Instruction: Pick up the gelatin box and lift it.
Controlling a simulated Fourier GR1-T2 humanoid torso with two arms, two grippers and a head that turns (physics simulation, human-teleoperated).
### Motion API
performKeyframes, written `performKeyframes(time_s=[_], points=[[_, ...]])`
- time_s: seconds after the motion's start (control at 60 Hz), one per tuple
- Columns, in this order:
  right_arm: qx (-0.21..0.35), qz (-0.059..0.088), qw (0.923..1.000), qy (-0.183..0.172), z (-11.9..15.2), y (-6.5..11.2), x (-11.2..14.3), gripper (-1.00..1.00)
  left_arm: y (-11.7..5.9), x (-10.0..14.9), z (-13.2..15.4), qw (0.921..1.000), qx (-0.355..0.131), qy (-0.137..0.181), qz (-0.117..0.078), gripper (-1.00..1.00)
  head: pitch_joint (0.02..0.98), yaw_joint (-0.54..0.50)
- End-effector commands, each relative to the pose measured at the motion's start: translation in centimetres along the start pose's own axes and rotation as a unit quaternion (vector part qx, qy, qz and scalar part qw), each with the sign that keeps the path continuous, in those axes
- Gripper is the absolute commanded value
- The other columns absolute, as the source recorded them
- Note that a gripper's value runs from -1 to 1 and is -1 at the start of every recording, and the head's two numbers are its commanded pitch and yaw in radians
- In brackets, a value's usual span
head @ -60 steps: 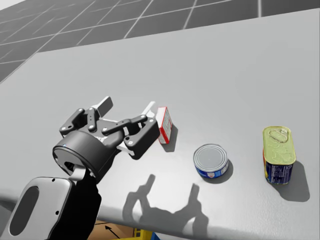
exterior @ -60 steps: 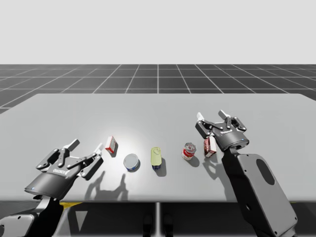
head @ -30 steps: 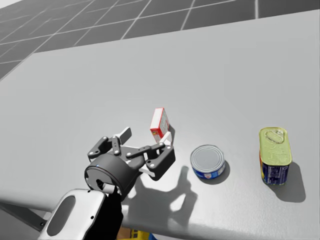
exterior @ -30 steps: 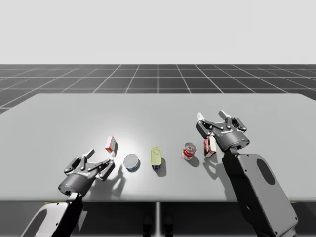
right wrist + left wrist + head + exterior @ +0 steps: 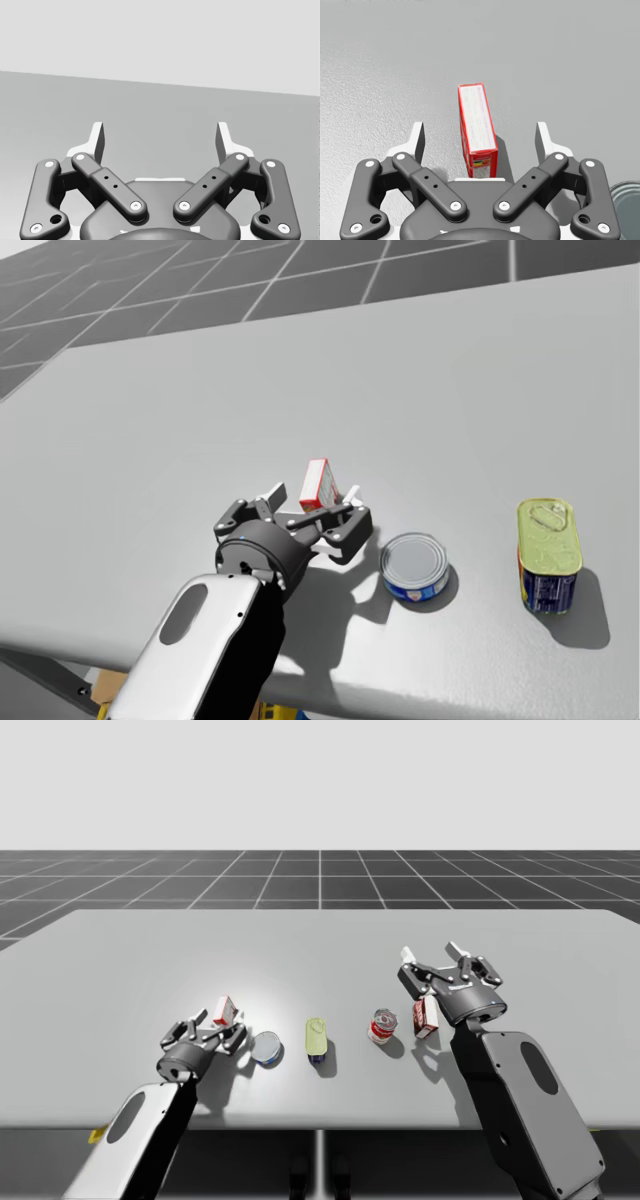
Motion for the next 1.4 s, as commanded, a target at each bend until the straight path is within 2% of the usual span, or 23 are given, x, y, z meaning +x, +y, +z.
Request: performKeyframes(time_s=[0.017, 0.033, 0.05, 0.067, 0.083, 0.1, 0.117, 0.15, 0.183, 0.233, 0.3, 0.5, 0.633, 0.783, 1.017, 1.25, 1.4], points=[[-0.003, 0.002, 1.0000, -0.003, 0.0, -0.1, 0.1, -1.00, 0.1, -0.4, -0.8, 0.9999, 0.010, 0.003, -0.004, -0.80, 0.790, 0.39], [-0.003, 0.002, 1.0000, -0.003, 0.0, -0.1, 0.1, -1.00, 0.1, -0.4, -0.8, 0.9999, 0.010, 0.003, -0.004, -0.80, 0.790, 0.39], [-0.003, 0.003, 1.0000, -0.003, 0.0, -0.1, 0.1, -1.00, 0.2, -0.5, -0.9, 0.9999, 0.014, 0.007, -0.004, -0.18, 0.786, 0.39], [-0.003, 0.003, 1.0000, -0.003, 0.0, -0.1, 0.1, -1.00, 0.2, -0.6, -0.9, 0.9999, 0.013, 0.008, -0.003, 0.69, 0.784, 0.39], [-0.003, 0.003, 1.0000, -0.003, 0.0, -0.1, 0.1, -1.00, 0.2, -0.6, -0.9, 0.9999, 0.011, 0.009, -0.002, 0.69, 0.783, 0.39], [-0.003, 0.003, 1.0000, -0.003, 0.0, -0.1, 0.1, -1.00, 0.2, -0.7, -0.9, 0.9999, 0.009, 0.010, -0.001, 0.83, 0.782, 0.39], [-0.004, 0.004, 1.0000, -0.004, 0.0, -0.2, 0.1, -1.00, 0.1, -0.8, -0.9, 0.9998, 0.010, 0.012, -0.009, 0.99, 0.775, 0.38], [-0.004, 0.004, 1.0000, -0.005, 0.0, -0.2, 0.2, -1.00, 0.1, -0.9, -0.8, 0.9998, 0.011, 0.012, -0.015, 1.00, 0.768, 0.38], [-0.008, 0.002, 0.9999, -0.009, 0.0, -0.3, 0.3, -1.00, 0.0, -0.9, -0.8, 0.9998, 0.009, 0.013, -0.011, 1.00, 0.759, 0.38], [-0.014, 0.001, 0.9998, -0.014, 0.0, -0.5, 0.5, -1.00, -0.1, -1.1, -0.8, 0.9997, 0.008, 0.013, -0.019, 1.00, 0.725, 0.38], [-0.016, 0.000, 0.9997, -0.016, 0.0, -0.7, 0.5, -1.00, -0.1, -1.1, -0.8, 0.9997, 0.006, 0.014, -0.018, 1.00, 0.674, 0.38], [-0.018, 0.000, 0.9997, -0.014, 0.1, -0.7, 0.5, -1.00, -0.3, -1.4, -0.9, 0.9996, 0.003, 0.018, -0.023, 1.00, 0.480, 0.38], [-0.020, -0.002, 0.9997, -0.014, 0.2, -0.8, 0.5, -1.00, -0.5, -1.6, -0.9, 0.9995, 0.001, 0.020, -0.025, 1.00, 0.416, 0.39], [-0.021, -0.004, 0.9997, -0.013, 0.1, -0.8, 0.4, -1.00, -0.9, -1.3, -0.7, 0.9995, -0.003, 0.016, -0.028, 1.00, 0.403, 0.39], [-0.022, -0.002, 0.9997, -0.011, -0.1, -0.9, 0.3, -1.00, -0.9, 1.5, 0.9, 0.9988, -0.010, -0.010, -0.048, 1.00, 0.405, 0.40], [-0.022, -0.002, 0.9997, -0.011, -0.2, -0.9, 0.3, -1.00, -0.7, 6.1, 3.1, 0.9958, -0.026, -0.043, -0.077, 1.00, 0.401, 0.40], [-0.019, 0.002, 0.9998, -0.010, -0.2, -0.7, 0.1, -1.00, -0.5, 9.3, 4.2, 0.9941, -0.028, -0.066, -0.081, 1.00, 0.398, 0.40]])
